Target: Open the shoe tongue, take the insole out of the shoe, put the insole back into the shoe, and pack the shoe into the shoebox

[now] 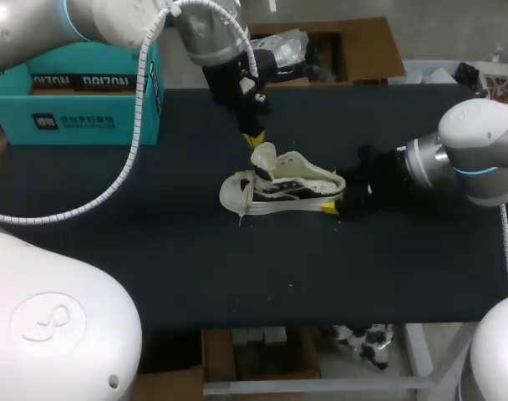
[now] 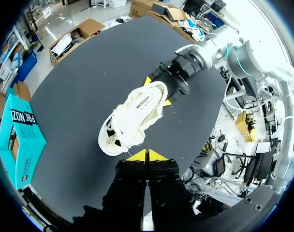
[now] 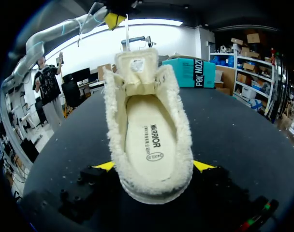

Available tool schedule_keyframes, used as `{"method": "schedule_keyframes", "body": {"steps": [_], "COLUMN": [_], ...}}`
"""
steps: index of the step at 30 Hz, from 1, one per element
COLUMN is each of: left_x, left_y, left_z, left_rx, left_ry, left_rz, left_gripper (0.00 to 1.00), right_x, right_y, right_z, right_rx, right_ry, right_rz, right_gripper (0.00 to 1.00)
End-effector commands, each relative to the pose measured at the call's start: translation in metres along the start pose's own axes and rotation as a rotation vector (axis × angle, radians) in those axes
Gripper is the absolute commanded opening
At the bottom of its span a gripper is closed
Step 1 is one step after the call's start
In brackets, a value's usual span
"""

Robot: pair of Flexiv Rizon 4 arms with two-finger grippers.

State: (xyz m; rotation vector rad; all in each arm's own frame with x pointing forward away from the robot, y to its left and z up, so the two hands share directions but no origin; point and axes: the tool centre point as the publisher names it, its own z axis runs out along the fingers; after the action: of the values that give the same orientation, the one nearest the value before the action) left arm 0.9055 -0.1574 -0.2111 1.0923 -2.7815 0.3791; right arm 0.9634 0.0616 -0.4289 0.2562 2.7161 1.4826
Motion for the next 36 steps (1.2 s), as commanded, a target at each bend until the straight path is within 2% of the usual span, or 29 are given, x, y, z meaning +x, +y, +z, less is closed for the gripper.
{"method": "schedule_keyframes", "body": {"steps": [1,9,10,19,23,25,36], "left_x": [-0.005,-0.005,-0.004,-0.003,-0.004,-0.009,-0.009], "left_y": [-0.008,-0.008,-0.012,-0.024,-0.026,-0.028,-0.028], "left_z": [0.000,0.000,0.006,0.068,0.086,0.088,0.088], "left_rx": [-0.304,-0.304,-0.294,-0.272,-0.234,-0.209,-0.209], "left_ry": [0.192,0.192,0.151,0.164,0.165,0.169,0.169], "left_rz": [0.658,0.658,0.656,0.701,0.716,0.663,0.663], "left_gripper": [0.00,0.00,0.00,0.00,0.00,0.00,0.00], "right_x": [-0.001,-0.001,-0.001,-0.001,-0.001,-0.001,-0.001], "right_y": [-0.005,-0.005,-0.005,-0.005,-0.005,-0.005,-0.005], "right_z": [0.000,0.000,0.000,0.000,0.000,0.000,0.000], "right_rx": [-0.003,-0.003,-0.003,-0.003,-0.003,-0.003,-0.003], "right_ry": [0.000,0.000,0.000,0.000,0.000,0.000,0.000], "right_rz": [-0.001,-0.001,-0.001,-0.001,-0.001,-0.001,-0.001], "right_gripper": [0.00,0.00,0.00,0.00,0.00,0.00,0.00]}}
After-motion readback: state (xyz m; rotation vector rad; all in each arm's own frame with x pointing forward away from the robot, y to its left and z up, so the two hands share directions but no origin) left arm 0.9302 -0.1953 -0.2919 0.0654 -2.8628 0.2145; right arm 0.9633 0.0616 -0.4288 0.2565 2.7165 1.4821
